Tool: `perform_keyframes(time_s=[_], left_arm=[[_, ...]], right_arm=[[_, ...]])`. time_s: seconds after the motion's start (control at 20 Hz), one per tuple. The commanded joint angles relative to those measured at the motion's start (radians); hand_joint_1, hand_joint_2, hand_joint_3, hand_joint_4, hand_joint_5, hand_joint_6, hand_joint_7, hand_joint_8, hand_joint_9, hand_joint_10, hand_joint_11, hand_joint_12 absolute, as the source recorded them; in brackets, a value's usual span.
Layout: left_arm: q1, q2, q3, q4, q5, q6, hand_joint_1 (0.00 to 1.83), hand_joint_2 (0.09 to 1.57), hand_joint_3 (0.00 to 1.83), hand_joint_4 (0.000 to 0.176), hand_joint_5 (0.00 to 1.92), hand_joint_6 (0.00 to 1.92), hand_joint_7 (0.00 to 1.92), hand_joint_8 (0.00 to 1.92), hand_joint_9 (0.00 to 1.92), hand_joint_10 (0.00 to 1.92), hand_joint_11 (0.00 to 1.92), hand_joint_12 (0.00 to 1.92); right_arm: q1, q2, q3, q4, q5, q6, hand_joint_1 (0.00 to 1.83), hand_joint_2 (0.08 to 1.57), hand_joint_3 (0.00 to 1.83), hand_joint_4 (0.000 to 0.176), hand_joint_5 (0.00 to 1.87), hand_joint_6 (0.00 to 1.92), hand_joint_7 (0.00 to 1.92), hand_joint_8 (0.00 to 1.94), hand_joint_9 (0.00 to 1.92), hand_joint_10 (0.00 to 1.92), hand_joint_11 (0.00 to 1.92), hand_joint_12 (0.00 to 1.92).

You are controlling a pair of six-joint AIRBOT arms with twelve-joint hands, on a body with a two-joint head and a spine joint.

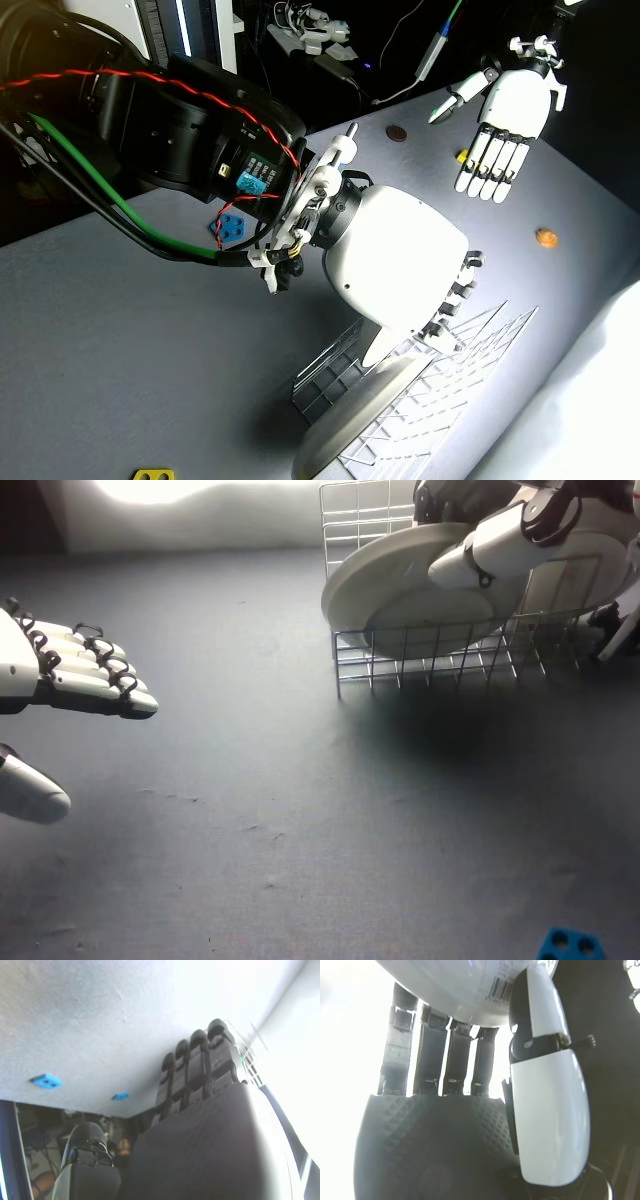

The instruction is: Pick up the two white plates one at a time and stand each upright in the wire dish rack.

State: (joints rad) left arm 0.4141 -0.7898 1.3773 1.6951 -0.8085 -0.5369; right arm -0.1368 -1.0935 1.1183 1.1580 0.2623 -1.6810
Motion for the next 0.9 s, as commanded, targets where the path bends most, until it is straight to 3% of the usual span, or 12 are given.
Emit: perform_keyframes(time_s=[0.0, 0.3, 0.5, 0.65, 0.7, 0.8, 0.85], left_arm=[[-0.011, 0.002, 0.012, -0.054, -0.009, -0.002, 0.00, 1.09, 0.00, 0.000, 0.10, 0.01, 0.11, 0.01, 0.07, 0.01, 0.01, 0.01], [-0.012, 0.003, 0.022, -0.054, -0.015, -0.002, 0.00, 1.08, 0.00, 0.000, 0.06, 0.00, 0.08, 0.00, 0.04, 0.01, 0.00, 0.00], [-0.021, 0.007, 0.014, -0.054, -0.018, -0.002, 0.00, 1.08, 0.00, 0.000, 0.11, 0.01, 0.13, 0.01, 0.08, 0.01, 0.01, 0.00], [-0.023, 0.010, 0.005, -0.053, -0.023, -0.002, 0.00, 1.08, 0.00, 0.000, 0.07, 0.00, 0.08, 0.00, 0.04, 0.00, 0.00, 0.00], [-0.024, 0.010, 0.005, -0.053, -0.024, -0.002, 0.00, 1.08, 0.00, 0.000, 0.09, 0.01, 0.10, 0.01, 0.06, 0.01, 0.00, 0.00], [-0.026, 0.007, 0.006, -0.049, -0.024, -0.002, 0.00, 1.07, 0.00, 0.000, 0.08, 0.00, 0.09, 0.00, 0.05, 0.00, 0.00, 0.00], [-0.027, 0.007, 0.005, -0.049, -0.024, -0.002, 0.00, 1.08, 0.00, 0.000, 0.08, 0.00, 0.09, 0.00, 0.04, 0.00, 0.00, 0.00]], right_arm=[[0.007, 0.004, 0.003, -0.025, 0.064, 0.009, 1.20, 1.14, 0.00, 0.032, 0.93, 1.06, 0.97, 1.03, 1.12, 0.02, 0.53, 1.15], [-0.008, 0.001, 0.003, -0.046, 0.069, 0.015, 1.20, 1.14, 0.00, 0.030, 0.92, 1.07, 0.97, 1.02, 1.12, 0.01, 0.54, 1.13], [-0.022, -0.001, 0.003, -0.075, 0.081, 0.017, 1.21, 1.12, 0.00, 0.031, 0.95, 1.04, 1.02, 0.93, 1.12, 0.01, 0.61, 1.02], [-0.025, -0.001, 0.003, -0.096, 0.089, 0.023, 1.18, 1.17, 0.00, 0.030, 0.85, 1.21, 0.91, 1.08, 1.03, 0.00, 0.52, 1.02], [-0.025, -0.001, 0.003, -0.099, 0.091, 0.026, 1.12, 1.20, 0.00, 0.000, 0.82, 1.23, 0.86, 0.58, 0.98, 0.00, 0.45, 1.06], [-0.025, -0.001, 0.003, -0.100, 0.093, 0.030, 1.02, 1.26, 0.00, 0.000, 0.72, 1.38, 0.91, 0.07, 0.85, 0.00, 0.30, 1.10], [-0.025, -0.001, 0.003, -0.101, 0.094, 0.030, 0.92, 1.21, 0.00, 0.000, 0.67, 0.69, 0.90, 0.04, 0.83, 0.01, 0.29, 1.08]])
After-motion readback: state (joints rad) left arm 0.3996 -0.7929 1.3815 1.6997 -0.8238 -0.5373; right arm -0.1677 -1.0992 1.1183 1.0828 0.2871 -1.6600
